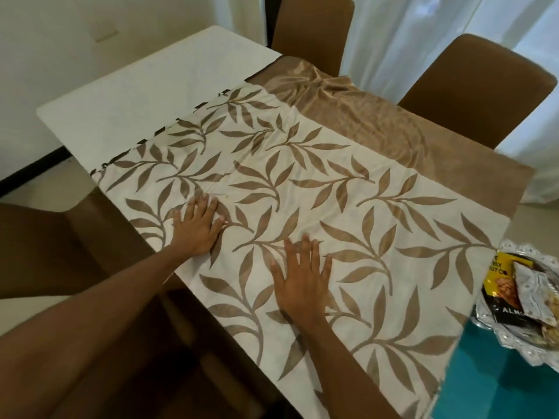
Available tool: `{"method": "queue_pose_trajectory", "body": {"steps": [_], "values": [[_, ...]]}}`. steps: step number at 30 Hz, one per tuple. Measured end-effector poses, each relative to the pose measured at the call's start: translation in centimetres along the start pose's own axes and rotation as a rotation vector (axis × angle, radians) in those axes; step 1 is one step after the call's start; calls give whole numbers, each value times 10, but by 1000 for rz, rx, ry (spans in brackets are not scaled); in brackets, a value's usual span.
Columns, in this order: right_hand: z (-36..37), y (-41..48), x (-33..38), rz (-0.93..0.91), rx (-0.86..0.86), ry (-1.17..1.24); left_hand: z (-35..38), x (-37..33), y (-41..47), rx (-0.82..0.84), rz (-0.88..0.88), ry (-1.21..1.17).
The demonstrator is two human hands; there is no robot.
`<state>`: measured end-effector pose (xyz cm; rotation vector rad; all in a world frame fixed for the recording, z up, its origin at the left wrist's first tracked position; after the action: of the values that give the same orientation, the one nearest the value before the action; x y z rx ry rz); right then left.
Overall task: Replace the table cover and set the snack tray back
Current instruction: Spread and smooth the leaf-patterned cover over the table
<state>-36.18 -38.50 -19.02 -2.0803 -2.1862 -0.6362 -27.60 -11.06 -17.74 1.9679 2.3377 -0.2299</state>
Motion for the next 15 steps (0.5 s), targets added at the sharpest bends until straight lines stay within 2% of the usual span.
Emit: {"method": "queue_pose_trajectory", "body": {"steps": [3, 8, 15], "values": [[4, 0, -5, -22, -34, -32, -10, 11, 26, 75, -57, 12], [8, 1, -3, 5, -15, -62, -24, 26, 47, 219, -11, 25], [4, 12, 12, 171, 23, -42, -24, 22, 39, 162, 10, 8]]}}
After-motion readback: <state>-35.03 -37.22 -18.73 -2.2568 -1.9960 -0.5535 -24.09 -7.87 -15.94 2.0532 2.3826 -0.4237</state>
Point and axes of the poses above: each hand's wrist, its own y-axis towards the middle knuckle, its own z-axis out of the palm, x = y × z, the point moved 2 cm from there along y, towards the middle knuckle, and after that the axes turned 12 degrees about -x, right-handed, at the moved point
